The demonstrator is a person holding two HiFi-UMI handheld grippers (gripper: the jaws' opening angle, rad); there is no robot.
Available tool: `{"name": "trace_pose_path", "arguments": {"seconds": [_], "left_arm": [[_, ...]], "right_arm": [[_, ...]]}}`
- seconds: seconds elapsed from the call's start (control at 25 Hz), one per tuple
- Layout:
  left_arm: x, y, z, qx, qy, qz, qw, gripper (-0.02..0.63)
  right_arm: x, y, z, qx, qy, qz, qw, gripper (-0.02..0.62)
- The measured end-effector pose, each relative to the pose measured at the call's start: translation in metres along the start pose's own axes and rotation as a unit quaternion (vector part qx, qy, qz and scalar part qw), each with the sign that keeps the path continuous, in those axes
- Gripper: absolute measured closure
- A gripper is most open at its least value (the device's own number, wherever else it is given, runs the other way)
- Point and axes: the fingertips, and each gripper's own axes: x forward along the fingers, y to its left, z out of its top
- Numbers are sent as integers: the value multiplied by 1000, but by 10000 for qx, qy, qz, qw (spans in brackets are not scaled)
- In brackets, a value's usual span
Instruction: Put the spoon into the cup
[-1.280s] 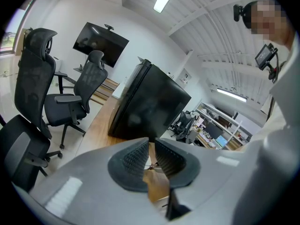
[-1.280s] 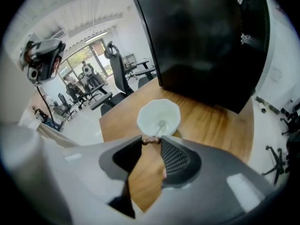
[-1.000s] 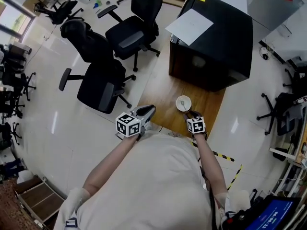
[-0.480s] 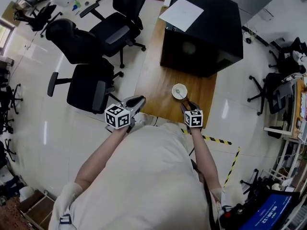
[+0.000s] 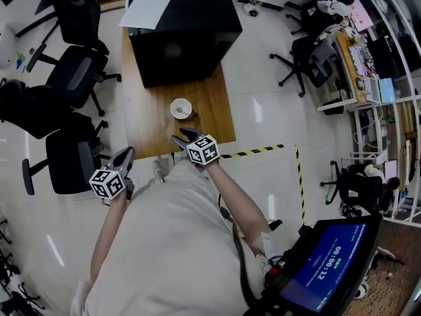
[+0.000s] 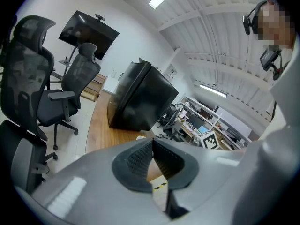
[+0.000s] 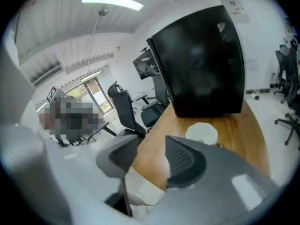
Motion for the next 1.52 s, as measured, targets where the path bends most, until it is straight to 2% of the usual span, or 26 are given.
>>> {"name": "trace_pose_path", "arguments": {"seconds": [0.32, 0.48, 0.72, 1.12, 1.36, 1.52], "left_arm": [[12, -26, -32, 68, 194, -267, 9994, 606], [21, -50, -39, 208, 184, -379, 9989, 606], [28, -85, -48, 330, 15, -289, 9990, 606], [16, -186, -123, 230, -153, -72, 9996, 606], [-7, -226, -168, 7, -446, 251, 9987, 606], [-23, -247, -179, -57, -631, 321, 9975, 606]], "right_arm": [[-36, 28, 18, 481, -686, 153, 9964, 410], [-65, 28, 20, 481, -920, 158, 9945, 410], [-117, 16, 14, 408, -1170, 137, 9922, 416], [-250, 25, -30, 270, -1625, 342, 9858, 422], [-319, 17, -74, 129, -1769, 284, 9837, 439], [-354, 7, -91, 154, -1923, 136, 9811, 439]]}}
